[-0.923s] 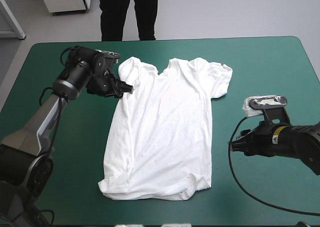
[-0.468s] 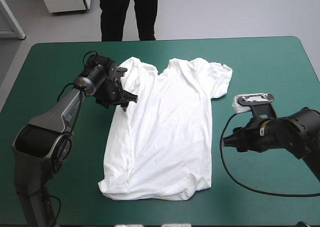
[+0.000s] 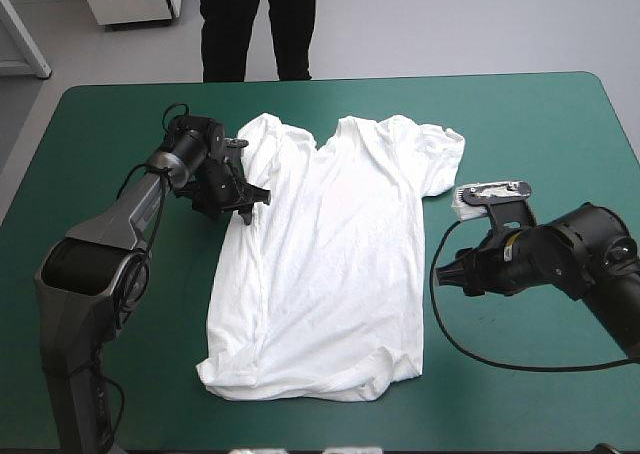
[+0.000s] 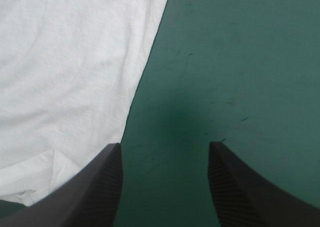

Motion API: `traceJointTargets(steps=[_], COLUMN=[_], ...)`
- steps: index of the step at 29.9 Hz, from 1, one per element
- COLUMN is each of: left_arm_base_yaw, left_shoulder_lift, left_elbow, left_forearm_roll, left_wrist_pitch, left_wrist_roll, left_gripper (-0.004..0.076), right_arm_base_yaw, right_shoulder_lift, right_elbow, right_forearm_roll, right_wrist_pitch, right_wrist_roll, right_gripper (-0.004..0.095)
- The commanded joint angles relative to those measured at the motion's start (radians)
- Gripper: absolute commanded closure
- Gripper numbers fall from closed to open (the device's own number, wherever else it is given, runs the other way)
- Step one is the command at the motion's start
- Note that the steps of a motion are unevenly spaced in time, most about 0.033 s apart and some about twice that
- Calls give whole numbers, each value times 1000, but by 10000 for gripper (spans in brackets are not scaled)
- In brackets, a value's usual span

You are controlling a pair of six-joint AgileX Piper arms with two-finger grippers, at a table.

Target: Fold the cloth

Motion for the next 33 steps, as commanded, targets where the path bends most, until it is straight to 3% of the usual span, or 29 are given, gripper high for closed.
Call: traceJointTargets(steps=[1, 4, 5, 14, 19, 27, 33], left_arm_base_yaw=[-1, -1, -1, -1, -2, -2, -2], left_shoulder_lift=[-4, 3, 3, 3, 3, 3, 3], left_elbow=[-14, -14, -14, -14, -14, -14, -14], left_forearm_roll=[-35, -52, -53, -75, -75, -85, -96], left_wrist_pitch=[-39, -39, -39, -21, -5, -5, -3], left_wrist_roll=[3, 3, 8, 22, 22, 24, 25], left_gripper=[414, 687, 729, 731, 731, 731, 731], right_arm_base_yaw=[1, 1, 1, -4, -67, -92, -92], right_shoulder_lift=[12, 43, 57, 288, 463, 646, 735], right_elbow=[-43, -73, -90, -336, -492, -554, -554], right_forearm_roll=[-14, -11, -11, -13, 47, 22, 33], right_wrist_pitch=[-55, -75, -80, -19, 58, 41, -49], right_wrist_roll=[-20, -18, -18, -34, -44, -64, -65], right_gripper=[422, 422, 422, 422, 422, 422, 422])
